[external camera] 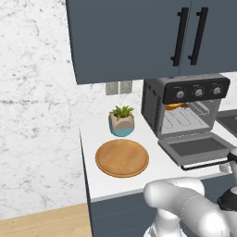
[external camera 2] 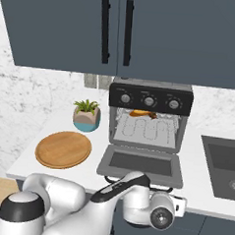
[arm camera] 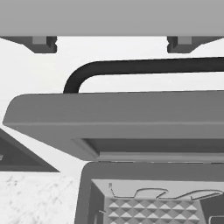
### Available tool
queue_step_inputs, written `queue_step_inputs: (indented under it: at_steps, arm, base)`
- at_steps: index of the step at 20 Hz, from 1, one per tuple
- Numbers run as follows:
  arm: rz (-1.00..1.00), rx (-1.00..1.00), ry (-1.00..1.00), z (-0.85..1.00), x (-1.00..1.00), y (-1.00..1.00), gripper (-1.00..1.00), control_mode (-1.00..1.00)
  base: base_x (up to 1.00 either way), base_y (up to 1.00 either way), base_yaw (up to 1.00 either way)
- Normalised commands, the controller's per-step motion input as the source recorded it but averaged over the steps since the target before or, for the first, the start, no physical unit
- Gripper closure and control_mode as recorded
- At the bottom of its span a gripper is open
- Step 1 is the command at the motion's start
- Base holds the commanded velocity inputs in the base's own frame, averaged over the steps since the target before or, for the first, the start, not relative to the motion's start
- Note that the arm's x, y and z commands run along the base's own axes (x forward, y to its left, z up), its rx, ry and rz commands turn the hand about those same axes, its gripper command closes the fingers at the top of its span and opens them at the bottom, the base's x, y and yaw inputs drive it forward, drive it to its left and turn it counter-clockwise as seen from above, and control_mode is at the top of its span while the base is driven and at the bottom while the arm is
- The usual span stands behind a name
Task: Pick up the kebab skewer and baguette bread, and place them inside the toaster oven. Close the toaster oven door and start by setting the timer.
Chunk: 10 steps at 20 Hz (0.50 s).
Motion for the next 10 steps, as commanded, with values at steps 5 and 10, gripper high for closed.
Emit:
queue_step_inputs:
  at_steps: [5, 10]
  arm:
    - [0.0, 0.0, 0.0, -0.12, -0.01, -0.01, -1.0, -1.0]
    - [0.0, 0.0, 0.0, -0.06, 0.0, 0.0, -1.0, -1.0]
  base:
    - [0.0, 0.0, 0.0]
    - [0.0, 0.0, 0.0]
